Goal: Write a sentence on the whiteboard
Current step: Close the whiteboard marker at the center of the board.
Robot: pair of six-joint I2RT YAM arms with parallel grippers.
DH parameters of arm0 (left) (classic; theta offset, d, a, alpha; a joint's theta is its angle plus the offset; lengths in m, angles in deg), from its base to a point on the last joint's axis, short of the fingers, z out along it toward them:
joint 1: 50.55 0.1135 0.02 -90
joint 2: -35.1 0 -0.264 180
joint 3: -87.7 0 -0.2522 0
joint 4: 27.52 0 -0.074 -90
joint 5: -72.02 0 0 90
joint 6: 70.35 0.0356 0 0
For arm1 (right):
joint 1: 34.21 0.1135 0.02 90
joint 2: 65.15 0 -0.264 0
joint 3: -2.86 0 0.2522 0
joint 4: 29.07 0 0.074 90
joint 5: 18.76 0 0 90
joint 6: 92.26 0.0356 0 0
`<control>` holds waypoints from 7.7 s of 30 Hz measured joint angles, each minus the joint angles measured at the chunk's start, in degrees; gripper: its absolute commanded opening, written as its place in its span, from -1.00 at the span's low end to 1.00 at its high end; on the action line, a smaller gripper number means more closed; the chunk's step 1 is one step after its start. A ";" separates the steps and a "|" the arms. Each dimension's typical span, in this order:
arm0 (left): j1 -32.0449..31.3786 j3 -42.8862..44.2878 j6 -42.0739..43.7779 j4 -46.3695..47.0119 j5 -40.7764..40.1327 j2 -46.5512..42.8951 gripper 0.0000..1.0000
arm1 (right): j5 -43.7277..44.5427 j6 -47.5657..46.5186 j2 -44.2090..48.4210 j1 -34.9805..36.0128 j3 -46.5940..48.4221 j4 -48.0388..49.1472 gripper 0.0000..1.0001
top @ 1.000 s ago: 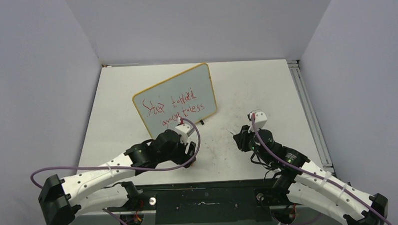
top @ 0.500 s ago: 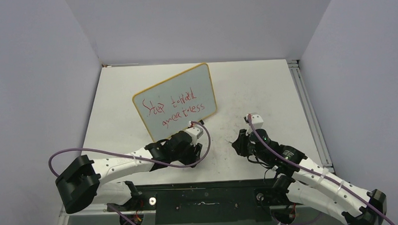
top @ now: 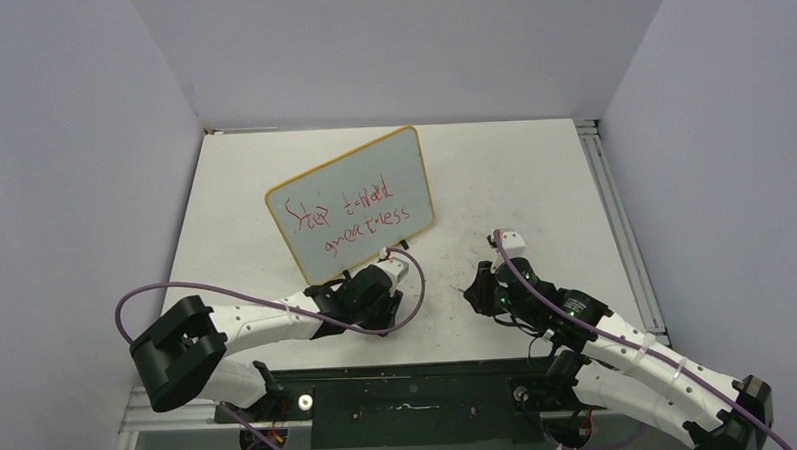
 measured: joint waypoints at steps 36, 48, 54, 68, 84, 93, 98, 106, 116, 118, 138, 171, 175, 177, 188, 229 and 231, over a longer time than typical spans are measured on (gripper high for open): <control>-0.09 6.03 2.05 -8.55 -4.79 -9.38 -1.00 | -4.35 -0.59 -4.07 -0.04 10.19 -2.69 -0.89; 4.59 11.89 23.08 -14.51 11.19 -17.18 -1.00 | -22.93 -7.85 -6.91 -9.66 16.24 -4.48 -0.89; 4.20 10.05 27.15 -14.53 19.06 -20.37 -1.00 | -37.31 -9.64 -8.52 -12.48 16.24 -4.24 -0.89; 2.38 9.62 28.89 -14.56 23.28 -20.65 -1.00 | -50.56 -10.78 -10.54 -12.46 15.52 -1.70 -0.89; 2.34 9.42 29.11 -14.58 23.32 -20.85 -1.00 | -50.86 -12.98 -11.21 -12.52 14.69 -3.19 -0.89; 2.23 9.42 29.57 -14.58 23.85 -20.85 -1.00 | -51.49 -12.96 -11.28 -13.27 13.68 -2.78 -0.89; 2.23 9.42 29.70 -14.58 24.24 -20.85 -1.00 | -52.39 -12.96 -11.26 -13.31 13.68 -2.01 -0.89; 2.01 9.42 29.75 -14.58 24.79 -20.85 -1.00 | -53.42 -12.90 -11.26 -13.60 13.22 -1.20 -0.89; 1.97 9.42 29.75 -14.58 24.94 -20.85 -1.00 | -54.25 -12.79 -11.61 -13.60 12.76 -0.35 -0.89; 1.95 9.42 29.77 -14.58 24.98 -20.85 -1.00 | -54.60 -12.72 -11.61 -13.60 12.55 0.17 -0.89; 1.62 8.68 29.88 -14.82 26.36 -24.46 -1.00 | -61.11 -9.66 -11.50 -14.73 9.05 6.08 -0.89; 1.60 8.94 29.24 -12.70 29.97 -25.29 -1.00 | -68.61 5.01 -10.88 -15.06 -2.56 29.66 -0.89; 1.62 9.03 28.65 -12.94 30.32 -24.44 -0.90 | -68.48 5.81 -10.88 -15.04 -3.48 30.42 -0.89; 1.64 9.11 28.41 -13.18 30.29 -24.39 -0.59 | -68.46 6.21 -10.86 -15.02 -3.80 30.82 -0.89; 7.28 11.17 23.87 -8.90 30.27 -28.26 0.43 | -67.69 7.87 -9.62 -14.49 -3.96 33.86 -0.89; 25.35 1.55 -26.03 14.73 47.45 -30.95 -0.39 | -56.30 16.15 -5.22 -14.14 -5.03 53.46 -0.89; 25.38 1.33 -26.16 14.82 47.47 -30.95 -0.44 | -56.41 16.15 -5.38 -13.86 -4.81 53.68 -0.89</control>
